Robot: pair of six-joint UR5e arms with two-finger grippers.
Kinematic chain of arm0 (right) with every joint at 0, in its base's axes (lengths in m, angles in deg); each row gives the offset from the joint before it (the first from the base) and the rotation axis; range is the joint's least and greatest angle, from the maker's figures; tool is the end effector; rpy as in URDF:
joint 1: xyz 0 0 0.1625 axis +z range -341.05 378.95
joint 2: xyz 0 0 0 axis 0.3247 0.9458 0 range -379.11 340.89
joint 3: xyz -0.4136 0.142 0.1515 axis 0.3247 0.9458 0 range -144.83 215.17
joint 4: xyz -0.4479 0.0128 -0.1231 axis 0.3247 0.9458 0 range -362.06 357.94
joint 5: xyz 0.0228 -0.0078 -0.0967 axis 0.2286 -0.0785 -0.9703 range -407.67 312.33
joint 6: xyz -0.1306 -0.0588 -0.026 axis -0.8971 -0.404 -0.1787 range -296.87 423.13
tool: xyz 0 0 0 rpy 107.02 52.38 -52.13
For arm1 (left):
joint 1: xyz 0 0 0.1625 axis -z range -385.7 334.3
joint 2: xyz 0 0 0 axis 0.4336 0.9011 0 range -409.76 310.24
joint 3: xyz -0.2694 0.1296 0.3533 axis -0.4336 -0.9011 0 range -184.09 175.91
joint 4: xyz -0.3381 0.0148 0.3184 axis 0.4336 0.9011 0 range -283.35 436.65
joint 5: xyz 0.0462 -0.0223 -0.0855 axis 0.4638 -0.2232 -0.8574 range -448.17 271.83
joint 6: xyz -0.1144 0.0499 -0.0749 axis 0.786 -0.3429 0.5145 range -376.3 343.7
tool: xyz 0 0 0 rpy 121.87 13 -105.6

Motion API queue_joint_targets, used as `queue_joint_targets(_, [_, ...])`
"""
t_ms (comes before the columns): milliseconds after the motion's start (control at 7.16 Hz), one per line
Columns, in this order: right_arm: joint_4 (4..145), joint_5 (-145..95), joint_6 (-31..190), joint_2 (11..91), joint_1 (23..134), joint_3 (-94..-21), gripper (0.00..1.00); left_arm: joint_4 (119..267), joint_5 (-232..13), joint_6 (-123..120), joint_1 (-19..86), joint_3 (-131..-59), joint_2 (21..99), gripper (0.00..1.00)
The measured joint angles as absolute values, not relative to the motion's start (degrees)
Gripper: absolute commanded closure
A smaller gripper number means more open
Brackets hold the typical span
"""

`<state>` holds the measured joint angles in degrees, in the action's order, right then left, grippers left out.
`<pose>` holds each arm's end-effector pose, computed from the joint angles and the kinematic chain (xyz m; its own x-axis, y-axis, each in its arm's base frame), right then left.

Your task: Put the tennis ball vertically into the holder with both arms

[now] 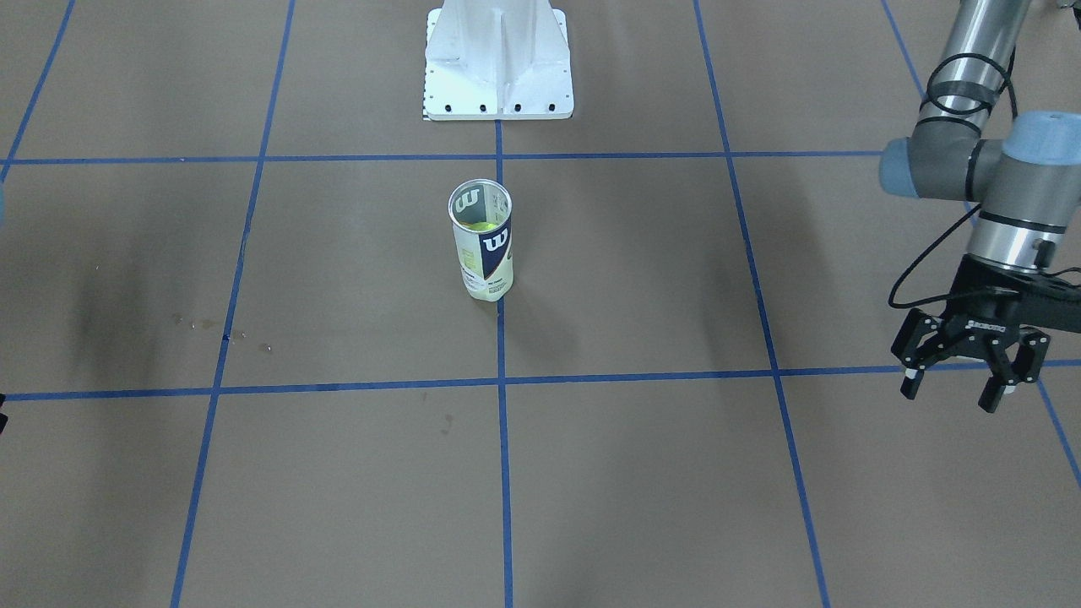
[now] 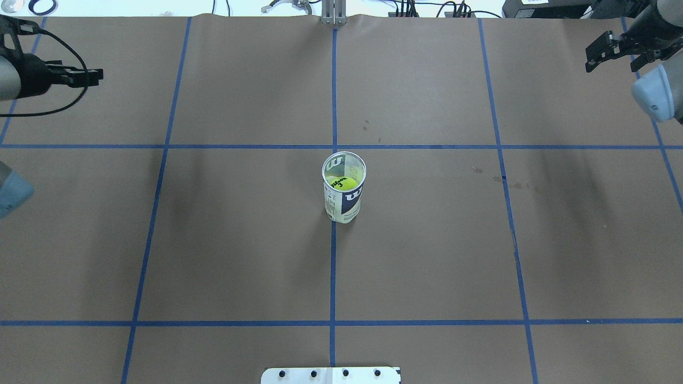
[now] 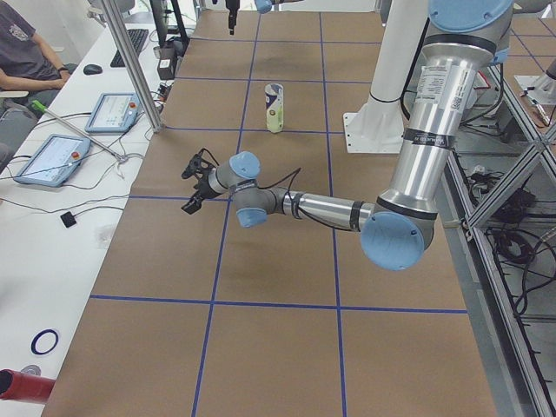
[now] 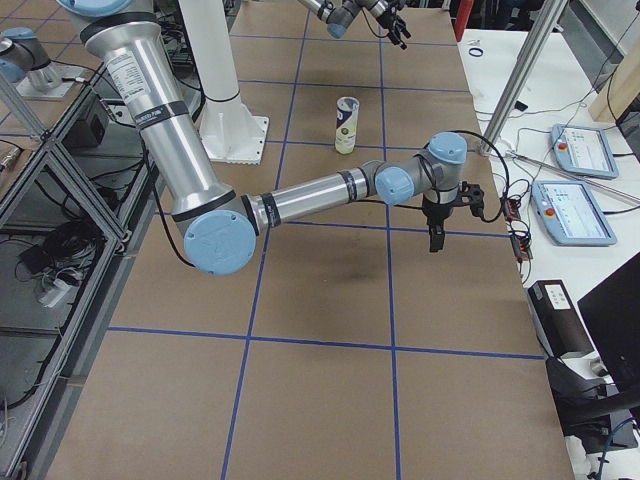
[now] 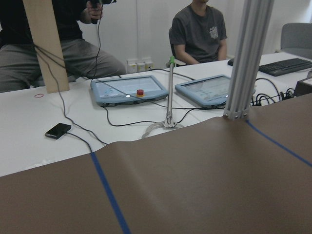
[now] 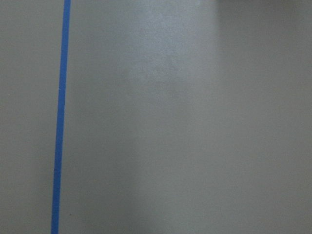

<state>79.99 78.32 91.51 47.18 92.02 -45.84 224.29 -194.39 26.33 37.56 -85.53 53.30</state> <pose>-0.1739 -0.7352 0.5435 0.7507 0.0217 0.6602 -0.1002 0.9916 0.0813 0.2405 -0.6834 0.5556 0.6914 0.1975 -0.6949 0.3509 0.7490 0.5620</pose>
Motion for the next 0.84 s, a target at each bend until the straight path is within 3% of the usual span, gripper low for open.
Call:
queue_joint_targets(419, [79.8,80.1,83.0,48.4,96.1,-41.2,0.00,206.4,-222.5,14.3,52.5,-85.7,53.1,0.00])
queue_joint_targets(838, [79.9,84.0,74.4,51.9,100.9,-40.8,0.00,193.6,-227.3,1.7,55.2,-86.1,49.7,0.00])
